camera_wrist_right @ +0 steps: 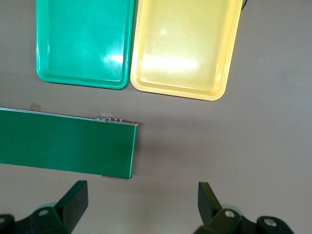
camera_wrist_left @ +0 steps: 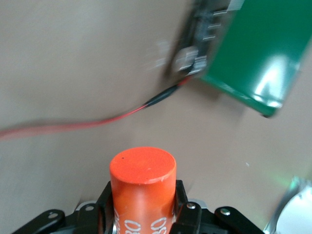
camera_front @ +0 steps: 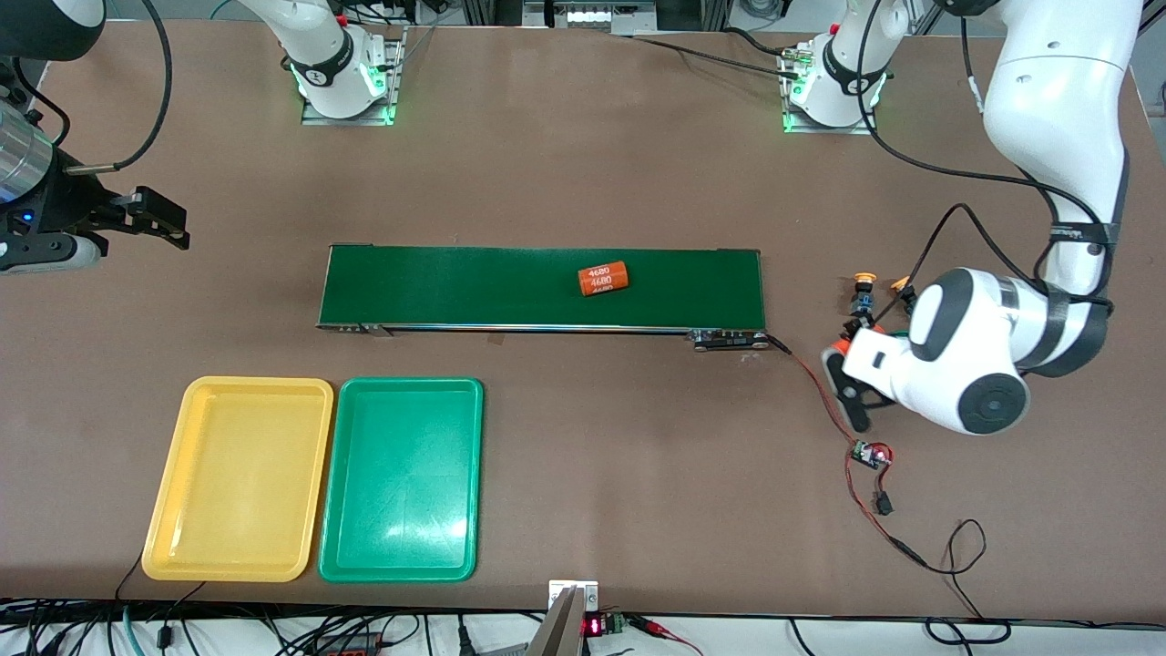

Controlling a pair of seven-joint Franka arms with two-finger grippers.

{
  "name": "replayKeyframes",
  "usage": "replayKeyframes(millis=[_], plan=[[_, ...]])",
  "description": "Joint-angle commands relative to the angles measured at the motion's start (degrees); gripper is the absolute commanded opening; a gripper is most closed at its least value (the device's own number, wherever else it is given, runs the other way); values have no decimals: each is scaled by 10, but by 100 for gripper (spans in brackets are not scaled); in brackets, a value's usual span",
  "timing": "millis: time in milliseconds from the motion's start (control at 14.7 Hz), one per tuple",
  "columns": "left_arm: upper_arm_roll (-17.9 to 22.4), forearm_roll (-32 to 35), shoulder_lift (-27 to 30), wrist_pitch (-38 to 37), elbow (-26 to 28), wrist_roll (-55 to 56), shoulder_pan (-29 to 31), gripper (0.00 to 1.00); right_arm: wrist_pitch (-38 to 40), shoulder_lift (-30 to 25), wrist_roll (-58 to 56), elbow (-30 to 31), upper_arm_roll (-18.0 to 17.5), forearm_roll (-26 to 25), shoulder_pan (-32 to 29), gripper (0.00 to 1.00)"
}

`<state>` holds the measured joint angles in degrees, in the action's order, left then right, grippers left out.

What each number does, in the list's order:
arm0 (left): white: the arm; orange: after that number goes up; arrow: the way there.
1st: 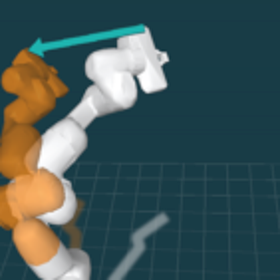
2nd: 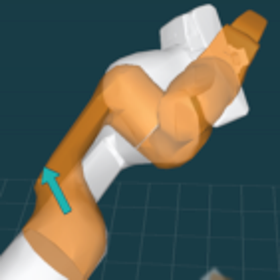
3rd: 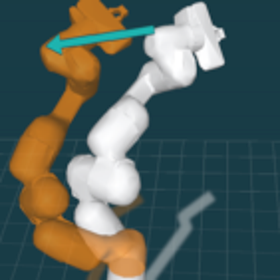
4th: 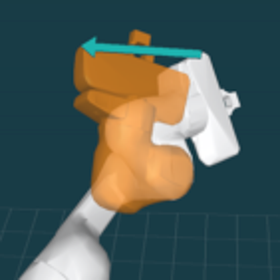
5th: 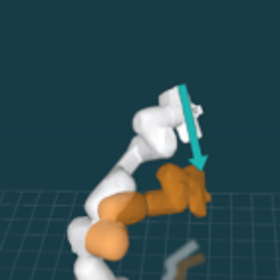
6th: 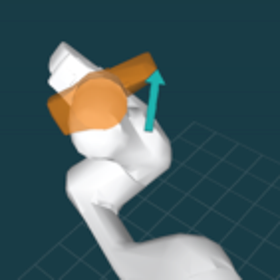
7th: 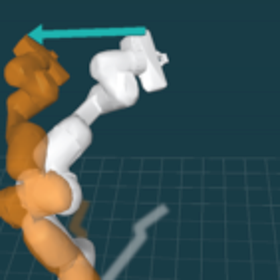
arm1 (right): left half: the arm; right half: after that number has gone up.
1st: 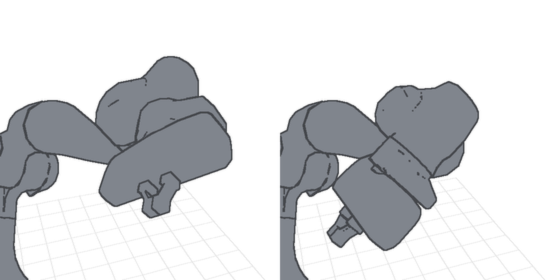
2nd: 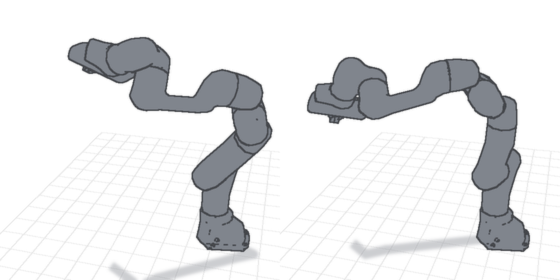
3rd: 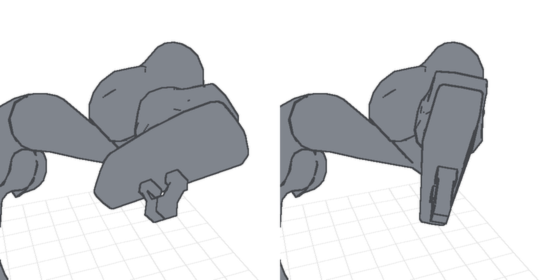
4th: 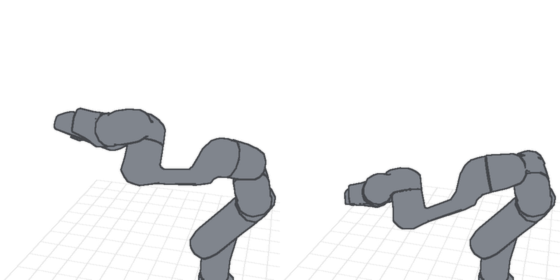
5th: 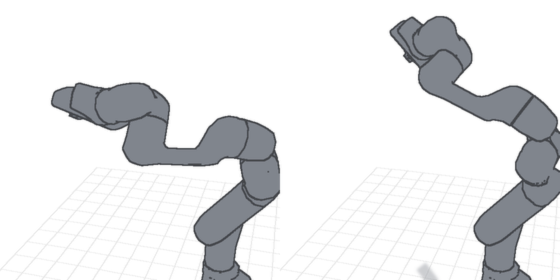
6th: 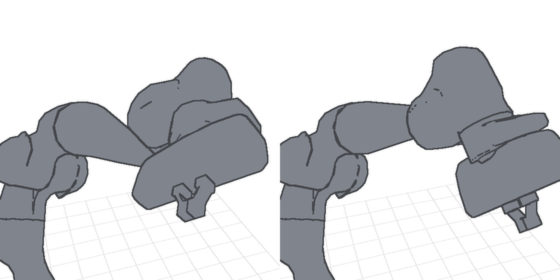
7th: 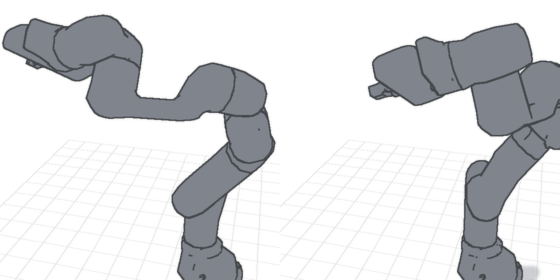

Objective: Sort buttons by color to trays
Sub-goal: 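Carry the second cylinder with the left gripper to the belt end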

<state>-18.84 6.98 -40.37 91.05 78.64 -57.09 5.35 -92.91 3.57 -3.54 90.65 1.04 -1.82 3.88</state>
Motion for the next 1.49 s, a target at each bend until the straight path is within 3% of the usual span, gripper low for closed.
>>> replayKeyframes(millis=[0,204,544,679,1019,1427], plan=[[-44,5,33,-10,44,-71,7,0,2,-1,-10,-2,-2,0,-4,100],[-82,5,36,3,60,-77,4,0,2,-1,-10,-2,-1,0,-4,100],[-139,0,105,126,197,-37,13,0,2,-1,-10,-2,-1,0,-4,100],[-157,0,107,146,218,-6,12,0,2,-1,-10,-2,-1,0,-4,100],[-163,4,105,163,248,88,-11,0,2,-1,-10,-2,-1,-1,-4,100],[-159,7,86,191,254,97,-15,8,2,-1,-10,-1,-1,0,-4,100]])
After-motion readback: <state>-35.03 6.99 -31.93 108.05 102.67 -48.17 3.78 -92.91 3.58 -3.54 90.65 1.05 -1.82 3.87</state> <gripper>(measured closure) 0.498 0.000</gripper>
